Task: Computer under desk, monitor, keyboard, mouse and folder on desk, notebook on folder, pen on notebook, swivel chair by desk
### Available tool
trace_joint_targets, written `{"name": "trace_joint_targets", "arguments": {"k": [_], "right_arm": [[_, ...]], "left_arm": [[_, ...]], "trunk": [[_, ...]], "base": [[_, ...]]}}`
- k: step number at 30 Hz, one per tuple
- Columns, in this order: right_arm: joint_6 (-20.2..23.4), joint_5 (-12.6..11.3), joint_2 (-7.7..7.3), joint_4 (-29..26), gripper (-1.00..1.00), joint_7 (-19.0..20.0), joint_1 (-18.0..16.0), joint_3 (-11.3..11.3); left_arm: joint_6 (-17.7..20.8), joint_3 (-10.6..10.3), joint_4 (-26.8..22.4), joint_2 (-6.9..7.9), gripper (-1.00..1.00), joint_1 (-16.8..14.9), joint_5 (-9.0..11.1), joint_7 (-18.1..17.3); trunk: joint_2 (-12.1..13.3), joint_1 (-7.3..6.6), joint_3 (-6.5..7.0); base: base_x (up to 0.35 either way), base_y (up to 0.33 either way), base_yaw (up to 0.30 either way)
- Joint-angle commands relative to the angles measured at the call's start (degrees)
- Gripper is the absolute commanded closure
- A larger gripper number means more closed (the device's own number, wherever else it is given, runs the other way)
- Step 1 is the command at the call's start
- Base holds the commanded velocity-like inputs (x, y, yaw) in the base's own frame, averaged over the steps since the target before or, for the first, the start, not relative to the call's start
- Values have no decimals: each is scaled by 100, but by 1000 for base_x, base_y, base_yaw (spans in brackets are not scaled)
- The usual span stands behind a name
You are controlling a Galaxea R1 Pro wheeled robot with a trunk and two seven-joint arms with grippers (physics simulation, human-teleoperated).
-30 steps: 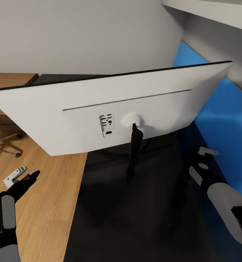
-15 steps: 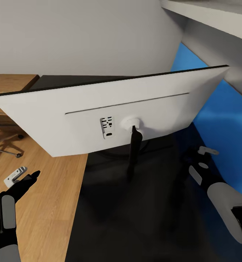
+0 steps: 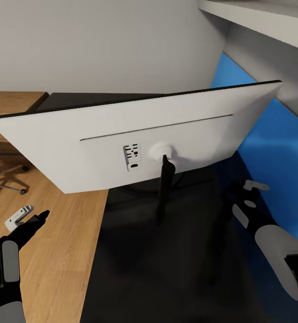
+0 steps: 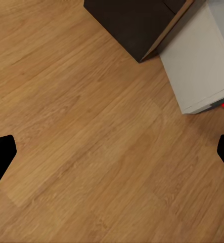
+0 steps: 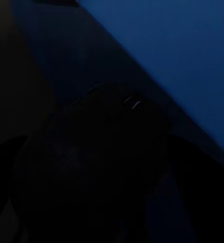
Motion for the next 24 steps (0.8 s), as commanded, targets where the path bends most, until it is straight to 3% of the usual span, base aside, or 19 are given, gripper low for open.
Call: {"name": "trace_joint_targets", "arguments": {"k": [1, 24], "right_arm": [[-23, -52, -5, 0, 100, -30, -4, 49], [-27, -53, 30, -237, 100, -64, 5, 32]], "left_arm": [[35, 20, -6, -6, -100, -7, 5, -28], [35, 23, -6, -5, -100, -6, 5, -28]], "trunk": [[-4, 1, -4], [-4, 1, -4]], "base": [[0, 0, 0], [0, 0, 0]]}}
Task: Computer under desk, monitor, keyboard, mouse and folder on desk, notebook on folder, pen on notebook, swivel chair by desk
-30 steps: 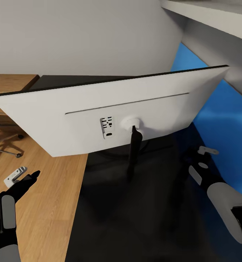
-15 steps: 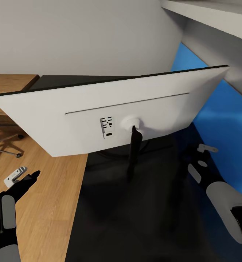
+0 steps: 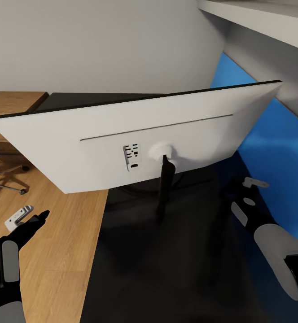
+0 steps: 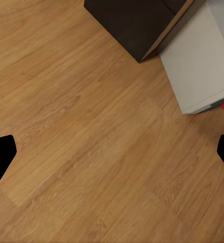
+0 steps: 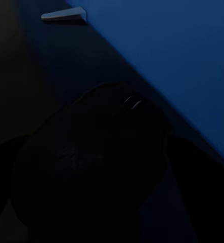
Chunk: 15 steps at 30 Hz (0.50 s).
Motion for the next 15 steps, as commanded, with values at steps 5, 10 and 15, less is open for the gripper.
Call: {"name": "trace_joint_targets", "arguments": {"k": [5, 10, 15], "right_arm": [[-19, -57, -6, -4, 100, -31, -4, 53], [-14, -54, 13, -9, 100, -31, -4, 59], [-17, -53, 12, -5, 100, -31, -4, 58]], "left_arm": [[36, 18, -6, -6, -100, -8, 4, -28], [36, 19, -6, -6, -100, -8, 4, -28], [36, 18, -6, -6, -100, -8, 4, -28]], "trunk": [[-4, 1, -4], [-4, 1, -4], [-4, 1, -4]], "base": [[0, 0, 0], [-18, 0, 0], [-177, 0, 0]]}}
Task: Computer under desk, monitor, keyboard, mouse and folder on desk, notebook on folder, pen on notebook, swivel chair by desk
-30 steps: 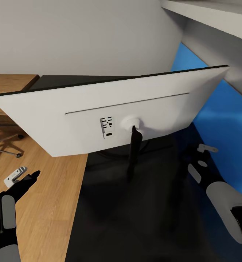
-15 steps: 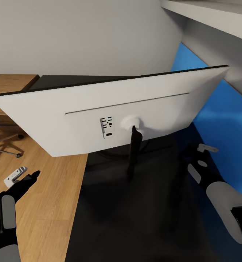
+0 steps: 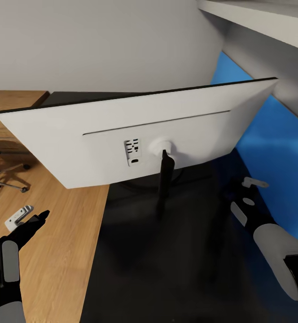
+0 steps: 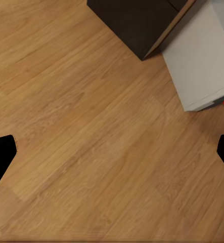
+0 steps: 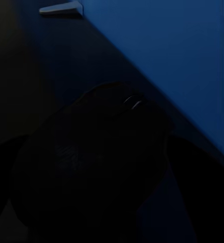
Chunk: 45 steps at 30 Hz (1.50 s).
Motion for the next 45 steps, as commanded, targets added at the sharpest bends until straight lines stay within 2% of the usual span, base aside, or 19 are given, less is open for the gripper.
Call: {"name": "trace_joint_targets", "arguments": {"k": [1, 24, 28, 31, 34, 38, 40, 43, 45], "right_arm": [[-22, -53, -6, 3, 100, -32, -4, 49], [-20, -65, -5, -1, 100, 4, -2, 58], [2, -69, -6, -145, 100, 10, 33, 58], [41, -70, -6, -457, 100, 6, 172, 58], [224, -70, -11, -1004, 100, -1, 455, 54], [966, -71, -14, -2269, 100, -25, 1041, 48], [1606, -71, -7, -3199, 100, -60, 1477, 49], [2077, -72, -2, -3848, 100, -154, 1758, 49], [2525, -93, 11, -4447, 100, -353, 1984, 49]], "left_arm": [[36, 19, -6, -6, -100, -7, 4, -28], [36, 15, -6, -1, -100, -7, -2, -28], [36, 14, -2, -3, -100, -7, -4, -28], [31, 12, 5, 1, -100, -7, -9, -24], [29, 11, 9, 2, -100, -7, -16, -23], [27, 10, 16, -2, -100, -7, -24, -21], [25, 7, 25, -4, -100, -7, -28, -20], [19, 4, 34, -5, -100, -7, -29, -19], [12, -2, 40, -5, -100, -7, -30, -19]], "trunk": [[-4, -2, -4], [-4, -2, -4], [-4, -2, -4], [-4, -2, -4], [-4, -2, -4], [-4, -2, -4], [-4, -2, -4], [-4, -2, -4], [-4, -2, -4]], "base": [[-249, 0, 0], [-316, 0, 0], [-333, 0, 0], [-333, 0, 0], [-333, 0, 0], [-333, 0, 0], [-333, 0, 0], [-333, 0, 0], [-333, 10, 0]]}}
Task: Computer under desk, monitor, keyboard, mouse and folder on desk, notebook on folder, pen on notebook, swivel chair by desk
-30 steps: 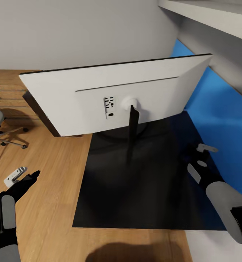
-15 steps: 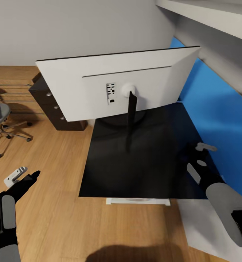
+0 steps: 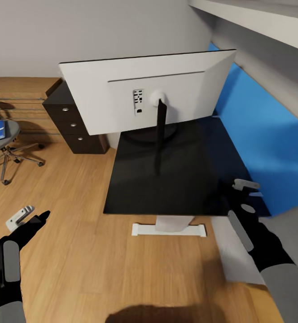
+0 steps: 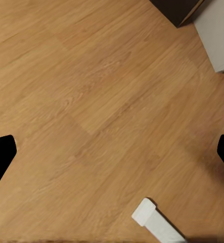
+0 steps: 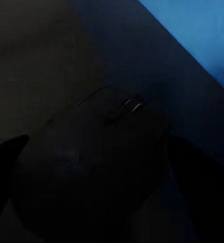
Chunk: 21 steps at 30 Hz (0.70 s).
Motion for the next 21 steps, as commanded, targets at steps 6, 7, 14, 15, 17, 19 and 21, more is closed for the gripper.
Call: {"name": "trace_joint_targets", "arguments": {"k": [6, 7, 14, 15, 17, 19, 21], "right_arm": [[1052, -543, 105, -1401, 100, -774, 645, 25], [1287, -693, 124, -1737, 100, -876, 875, 34], [1648, -849, 154, -2341, 100, -984, 2047, 210], [1647, -845, 155, -2342, 100, -989, 2094, 244], [1621, -835, 217, -2311, 100, -1231, 2414, 792], [1601, -842, 230, -2179, 100, -1285, 2578, 907], [1546, -849, 239, -1878, 100, -1293, 2628, 946]], "left_arm": [[22, -18, 69, -3, -100, -7, 3, -26], [21, -81, 115, 0, -100, -6, 1, -26], [25, -716, 1231, 64, -100, -7, -291, -19], [25, -783, 1380, 87, -100, -7, -387, -21], [-5, -1273, 2632, 239, -100, -7, -1264, -40], [-191, -1396, 3304, 237, -100, -7, -1417, -41], [-647, -1435, 3971, 239, -100, -7, -1523, -38]], "trunk": [[-4, -3, -5], [-4, -3, -5], [-4, -3, -5], [-4, -3, -5], [-4, -3, -5], [36, -25, 13], [116, -69, 49]], "base": [[-333, 76, 0], [-333, 119, 0], [-333, 130, 0], [-333, 133, 0], [-152, 48, 0], [-43, 14, 0], [-22, 7, 0]]}}
